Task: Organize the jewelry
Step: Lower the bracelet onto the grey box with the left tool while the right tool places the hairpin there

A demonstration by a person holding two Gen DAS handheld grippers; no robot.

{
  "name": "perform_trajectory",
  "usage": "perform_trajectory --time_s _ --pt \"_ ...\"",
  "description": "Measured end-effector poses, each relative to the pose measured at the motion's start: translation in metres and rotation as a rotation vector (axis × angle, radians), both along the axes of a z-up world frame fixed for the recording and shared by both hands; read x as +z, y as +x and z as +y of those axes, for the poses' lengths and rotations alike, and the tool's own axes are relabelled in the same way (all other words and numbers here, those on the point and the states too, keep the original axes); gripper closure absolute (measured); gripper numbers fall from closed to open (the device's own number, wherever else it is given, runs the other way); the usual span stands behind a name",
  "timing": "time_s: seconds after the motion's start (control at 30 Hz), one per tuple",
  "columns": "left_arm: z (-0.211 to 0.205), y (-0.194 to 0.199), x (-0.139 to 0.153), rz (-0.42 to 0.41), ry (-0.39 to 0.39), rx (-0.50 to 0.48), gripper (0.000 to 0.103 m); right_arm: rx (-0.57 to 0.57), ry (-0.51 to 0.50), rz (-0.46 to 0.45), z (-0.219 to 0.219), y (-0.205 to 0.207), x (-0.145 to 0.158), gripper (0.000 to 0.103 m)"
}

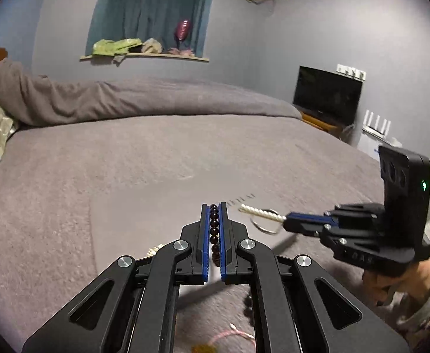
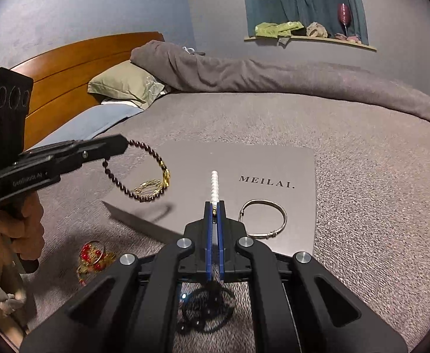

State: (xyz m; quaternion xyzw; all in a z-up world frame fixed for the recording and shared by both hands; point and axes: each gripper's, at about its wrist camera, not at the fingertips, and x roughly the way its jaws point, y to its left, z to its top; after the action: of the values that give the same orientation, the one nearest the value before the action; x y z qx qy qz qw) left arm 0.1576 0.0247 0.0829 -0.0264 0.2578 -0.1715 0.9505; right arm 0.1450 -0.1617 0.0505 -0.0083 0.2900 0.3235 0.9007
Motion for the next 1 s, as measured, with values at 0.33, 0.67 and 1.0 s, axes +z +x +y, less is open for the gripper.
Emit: perform_trajectory --time_s 0.33,0.67,1.0 --pt "0.023 0.029 -0.004 0.003 -0.052 0.046 0.097 0.002 -0.022 0.028 0.028 0.021 -0.008 0.100" --pt "0.044 0.058 -0.050 0.149 0.003 0.145 0.097 -0.021 -0.073 0.047 0.049 0.038 -0.021 0.100" --pt "0.043 0.064 -0.063 0.198 0.079 0.190 0.073 -0.053 -0.090 0.058 0.057 0.047 -0.027 0.100"
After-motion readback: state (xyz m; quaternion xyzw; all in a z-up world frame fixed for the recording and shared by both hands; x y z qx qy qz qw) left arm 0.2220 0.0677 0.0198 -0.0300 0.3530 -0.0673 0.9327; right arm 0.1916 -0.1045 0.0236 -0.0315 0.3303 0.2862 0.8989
